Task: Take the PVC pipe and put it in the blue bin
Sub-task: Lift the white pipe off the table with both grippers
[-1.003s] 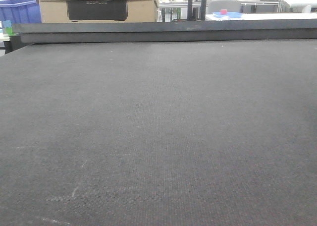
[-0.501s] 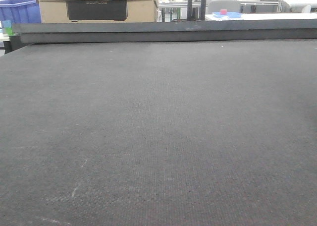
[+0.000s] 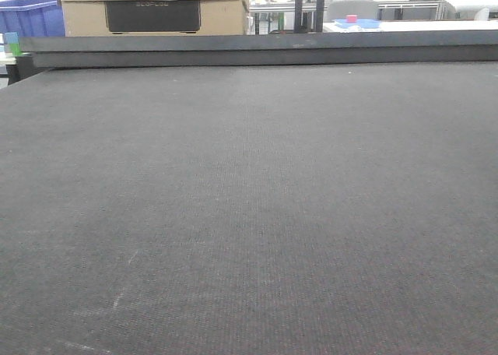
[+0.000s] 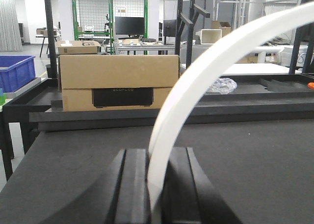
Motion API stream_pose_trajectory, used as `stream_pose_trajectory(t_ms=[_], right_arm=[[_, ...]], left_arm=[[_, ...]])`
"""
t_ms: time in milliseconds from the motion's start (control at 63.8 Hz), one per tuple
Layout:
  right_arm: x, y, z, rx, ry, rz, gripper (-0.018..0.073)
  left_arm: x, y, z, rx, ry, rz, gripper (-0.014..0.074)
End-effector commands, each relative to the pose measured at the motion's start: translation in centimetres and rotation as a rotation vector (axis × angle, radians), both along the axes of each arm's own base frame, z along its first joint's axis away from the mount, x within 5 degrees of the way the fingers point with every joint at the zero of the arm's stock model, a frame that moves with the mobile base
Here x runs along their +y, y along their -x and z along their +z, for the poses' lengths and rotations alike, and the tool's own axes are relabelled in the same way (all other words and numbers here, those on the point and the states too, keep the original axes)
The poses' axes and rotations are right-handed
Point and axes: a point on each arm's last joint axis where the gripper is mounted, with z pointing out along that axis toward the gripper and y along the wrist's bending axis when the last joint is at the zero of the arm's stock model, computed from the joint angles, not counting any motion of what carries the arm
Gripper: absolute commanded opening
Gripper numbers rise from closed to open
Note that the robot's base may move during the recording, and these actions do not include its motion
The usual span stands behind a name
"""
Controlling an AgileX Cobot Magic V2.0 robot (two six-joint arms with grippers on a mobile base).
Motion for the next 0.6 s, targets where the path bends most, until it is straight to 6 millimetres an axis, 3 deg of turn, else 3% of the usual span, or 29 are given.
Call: stream_pose_trajectory(t_ms=[0,580], right_arm=[[0.0,0.04,-0.23,0.003,0.006,0.001,-0.0168],[0.0,0.05,-0.11,-0.01,0.007,0.0,-0.0168]], left_arm=[[0.02,0.18,0.27,-0.027,0.014,-0.001,-0.0111],[0.02,0.18,0.27,-0.027,0.014,-0.001,-0.0111]])
